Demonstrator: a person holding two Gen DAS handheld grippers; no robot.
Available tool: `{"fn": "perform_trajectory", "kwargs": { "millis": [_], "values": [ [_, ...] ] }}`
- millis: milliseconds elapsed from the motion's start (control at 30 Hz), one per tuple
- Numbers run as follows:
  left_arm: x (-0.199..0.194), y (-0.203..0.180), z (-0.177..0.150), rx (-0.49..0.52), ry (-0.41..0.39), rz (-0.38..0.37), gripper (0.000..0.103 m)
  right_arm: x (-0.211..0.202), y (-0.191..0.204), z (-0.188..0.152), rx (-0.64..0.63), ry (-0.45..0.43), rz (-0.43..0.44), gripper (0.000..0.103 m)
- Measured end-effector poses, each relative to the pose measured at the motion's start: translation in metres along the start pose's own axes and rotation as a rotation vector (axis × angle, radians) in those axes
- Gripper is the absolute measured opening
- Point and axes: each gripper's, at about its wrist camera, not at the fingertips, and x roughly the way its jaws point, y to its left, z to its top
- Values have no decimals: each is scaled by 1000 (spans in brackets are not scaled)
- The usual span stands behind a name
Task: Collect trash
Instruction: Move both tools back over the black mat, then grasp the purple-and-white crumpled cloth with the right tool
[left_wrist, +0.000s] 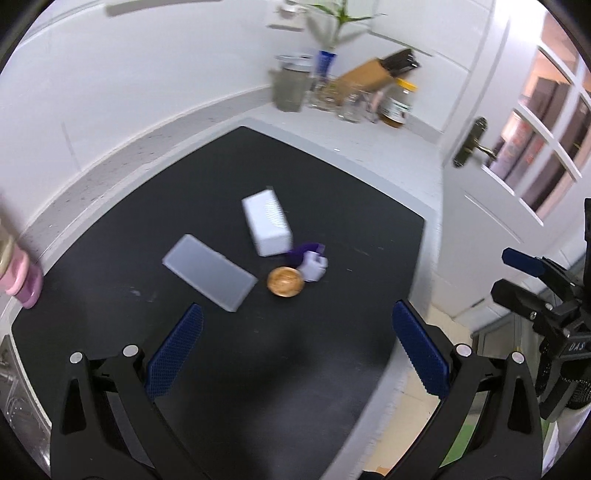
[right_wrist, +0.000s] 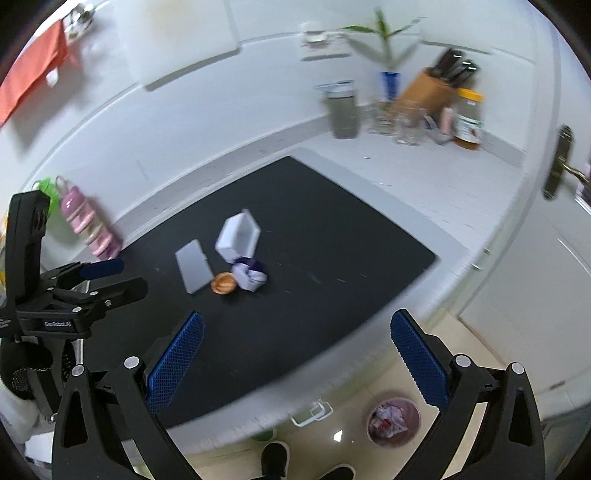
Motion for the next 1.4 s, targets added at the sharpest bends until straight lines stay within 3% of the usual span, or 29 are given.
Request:
{"fn": "perform_trajectory", "kwargs": {
  "millis": [300, 700, 1133, 1400],
  "values": [
    [6, 41, 5, -69, 5, 18, 100, 78, 41, 28, -84, 99, 57, 97],
    [22, 74, 5, -118, 31, 23, 100, 160, 48, 43, -68, 195, 88, 95],
    [37, 85, 8, -131, 47, 3, 100, 190, 51, 43, -55, 277, 146, 26],
    [45, 74, 16, -109, 48, -13, 100, 169, 50, 49, -62, 235, 139, 19]
  ]
}}
